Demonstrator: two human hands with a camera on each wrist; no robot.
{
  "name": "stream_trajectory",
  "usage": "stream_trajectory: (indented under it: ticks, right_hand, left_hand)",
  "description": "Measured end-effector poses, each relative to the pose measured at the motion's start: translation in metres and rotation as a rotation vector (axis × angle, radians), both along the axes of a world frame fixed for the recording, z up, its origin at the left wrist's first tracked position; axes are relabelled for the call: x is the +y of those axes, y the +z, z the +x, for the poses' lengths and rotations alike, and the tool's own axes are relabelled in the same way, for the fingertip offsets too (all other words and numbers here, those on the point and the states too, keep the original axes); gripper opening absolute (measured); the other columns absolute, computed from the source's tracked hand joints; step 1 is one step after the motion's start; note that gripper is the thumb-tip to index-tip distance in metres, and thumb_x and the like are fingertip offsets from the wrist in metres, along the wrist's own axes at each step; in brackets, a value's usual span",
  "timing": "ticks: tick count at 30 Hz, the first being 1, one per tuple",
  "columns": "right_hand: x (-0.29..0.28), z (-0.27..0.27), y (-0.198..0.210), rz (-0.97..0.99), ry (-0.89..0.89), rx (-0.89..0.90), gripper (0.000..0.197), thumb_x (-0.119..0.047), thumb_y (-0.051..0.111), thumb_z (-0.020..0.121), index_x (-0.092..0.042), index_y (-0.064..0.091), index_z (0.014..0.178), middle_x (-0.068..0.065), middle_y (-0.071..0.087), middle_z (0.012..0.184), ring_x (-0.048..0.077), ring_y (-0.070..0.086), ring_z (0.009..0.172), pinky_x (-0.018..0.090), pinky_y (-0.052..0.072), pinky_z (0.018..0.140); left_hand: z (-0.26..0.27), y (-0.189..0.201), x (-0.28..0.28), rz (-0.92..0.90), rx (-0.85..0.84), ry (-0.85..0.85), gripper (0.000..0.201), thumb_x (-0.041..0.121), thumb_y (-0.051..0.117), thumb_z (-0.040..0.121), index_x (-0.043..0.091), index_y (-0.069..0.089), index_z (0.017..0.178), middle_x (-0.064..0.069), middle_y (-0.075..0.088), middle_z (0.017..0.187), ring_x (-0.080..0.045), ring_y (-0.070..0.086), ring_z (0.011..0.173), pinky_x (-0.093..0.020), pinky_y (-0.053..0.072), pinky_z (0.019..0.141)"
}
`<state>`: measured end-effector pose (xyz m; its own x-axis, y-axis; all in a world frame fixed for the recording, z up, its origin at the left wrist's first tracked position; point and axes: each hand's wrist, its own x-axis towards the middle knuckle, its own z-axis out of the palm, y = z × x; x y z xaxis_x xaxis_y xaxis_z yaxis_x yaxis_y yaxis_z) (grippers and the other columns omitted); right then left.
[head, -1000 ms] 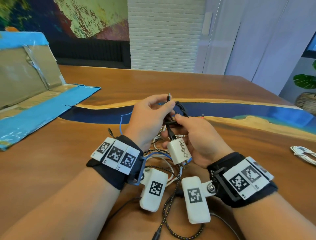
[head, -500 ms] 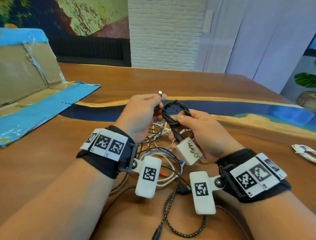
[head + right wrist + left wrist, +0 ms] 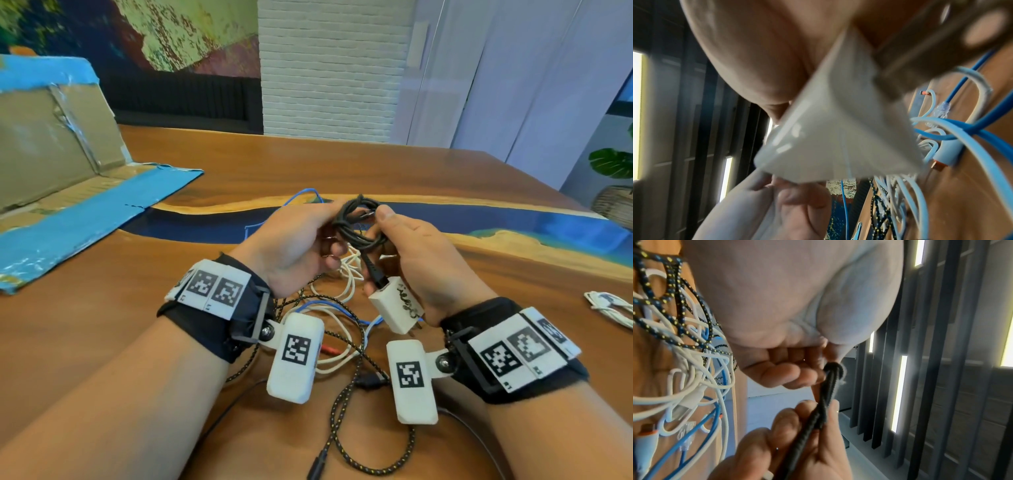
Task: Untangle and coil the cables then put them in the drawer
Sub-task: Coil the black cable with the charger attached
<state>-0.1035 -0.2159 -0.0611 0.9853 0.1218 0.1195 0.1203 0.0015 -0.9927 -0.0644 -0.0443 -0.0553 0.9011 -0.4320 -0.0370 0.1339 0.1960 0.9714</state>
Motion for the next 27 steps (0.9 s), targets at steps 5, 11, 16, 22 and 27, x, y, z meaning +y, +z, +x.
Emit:
stream_trajectory:
  ticks: [5,11,16,22,27]
  right_hand:
    - [0.000,0.005,-0.006,-0.015,-0.032,-0.006,0.041,-0.045,0.047,0.105,-0.018,0.070,0.084,0.022,0.062,0.077,0.032,0.059,0.056,0.035,0.053,0.052]
    - [0.007,0.005,-0.008,0.043,-0.023,0.012,0.044,-0.043,0.046,0.106,-0.018,0.070,0.079,0.020,0.064,0.072,0.031,0.060,0.052,0.036,0.054,0.054]
    - [0.003,0.008,-0.009,0.027,0.039,-0.006,0.035,-0.035,0.043,0.108,-0.011,0.068,0.106,0.004,0.071,0.077,0.020,0.064,0.059,0.038,0.058,0.060]
    - [-0.003,0.011,-0.013,0.039,0.062,0.047,0.033,-0.032,0.043,0.108,-0.018,0.073,0.106,-0.004,0.073,0.078,0.008,0.065,0.063,0.027,0.050,0.053]
    - [-0.004,0.014,-0.016,0.038,0.052,0.042,0.036,-0.033,0.048,0.107,-0.018,0.079,0.096,0.014,0.075,0.094,0.023,0.065,0.077,0.043,0.051,0.076]
  left_hand:
    - [-0.002,-0.003,-0.001,0.016,-0.056,-0.004,0.035,0.041,0.063,0.094,0.013,0.072,0.111,0.001,0.067,0.087,-0.021,0.055,0.089,-0.031,0.041,0.071]
    - [-0.002,-0.002,-0.003,-0.100,-0.054,0.097,0.018,0.009,0.060,0.099,0.002,0.067,0.113,-0.002,0.066,0.079,-0.018,0.063,0.078,-0.028,0.052,0.072]
    - [-0.002,-0.003,-0.011,-0.267,-0.062,0.197,0.027,0.001,0.063,0.096,0.007,0.069,0.121,-0.010,0.074,0.087,-0.019,0.072,0.078,-0.028,0.062,0.074]
    - [-0.005,-0.001,-0.014,-0.261,-0.070,0.199,0.017,0.013,0.064,0.098,0.008,0.072,0.112,-0.011,0.075,0.094,-0.020,0.071,0.084,-0.029,0.060,0.078]
    - [-0.005,-0.001,-0.009,-0.234,-0.070,0.197,0.023,0.024,0.059,0.102,0.009,0.074,0.112,-0.012,0.074,0.104,-0.022,0.070,0.086,-0.028,0.060,0.072]
